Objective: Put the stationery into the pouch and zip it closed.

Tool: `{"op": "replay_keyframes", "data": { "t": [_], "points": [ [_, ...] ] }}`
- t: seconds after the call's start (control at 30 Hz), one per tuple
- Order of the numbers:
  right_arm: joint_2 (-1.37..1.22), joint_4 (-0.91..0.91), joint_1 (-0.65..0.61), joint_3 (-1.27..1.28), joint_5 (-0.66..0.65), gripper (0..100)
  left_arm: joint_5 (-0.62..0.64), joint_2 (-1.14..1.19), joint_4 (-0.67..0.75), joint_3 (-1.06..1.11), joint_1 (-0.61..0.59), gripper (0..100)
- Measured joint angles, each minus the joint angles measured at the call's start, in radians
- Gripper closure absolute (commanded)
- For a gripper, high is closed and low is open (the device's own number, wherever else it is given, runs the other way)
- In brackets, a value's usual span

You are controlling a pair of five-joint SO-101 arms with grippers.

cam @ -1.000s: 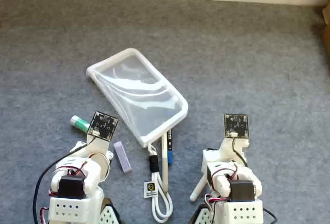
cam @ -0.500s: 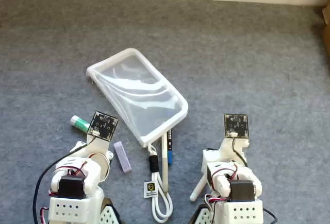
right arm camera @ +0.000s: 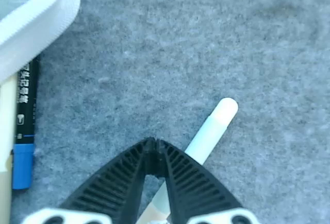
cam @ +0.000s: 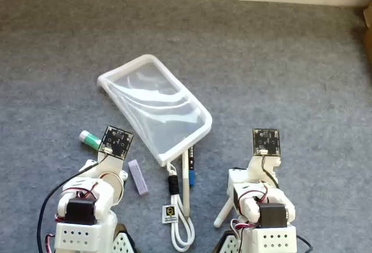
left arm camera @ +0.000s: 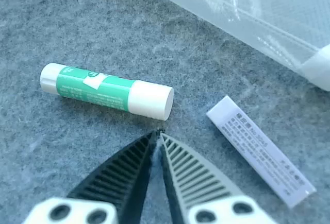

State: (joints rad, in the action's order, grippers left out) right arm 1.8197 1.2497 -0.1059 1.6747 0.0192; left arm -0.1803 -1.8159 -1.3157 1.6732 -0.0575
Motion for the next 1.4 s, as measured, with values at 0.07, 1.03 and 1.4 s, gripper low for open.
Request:
{"op": "replay_keyframes", "data": {
  "t": [0.07, 1.03, 1.4],
  "points": [
    [0.000, 0.000, 0.000, 0.000, 0.000, 99.2, 0.000, 0.000, 0.000, 0.000, 0.000, 99],
    [0.000, 0.000, -0.163, 0.000, 0.000, 99.2, 0.000, 0.000, 0.000, 0.000, 0.000, 99],
    [0.000, 0.000, -0.176, 0.000, 0.000, 99.2, 0.000, 0.000, 0.000, 0.000, 0.000, 99]
  ]
}}
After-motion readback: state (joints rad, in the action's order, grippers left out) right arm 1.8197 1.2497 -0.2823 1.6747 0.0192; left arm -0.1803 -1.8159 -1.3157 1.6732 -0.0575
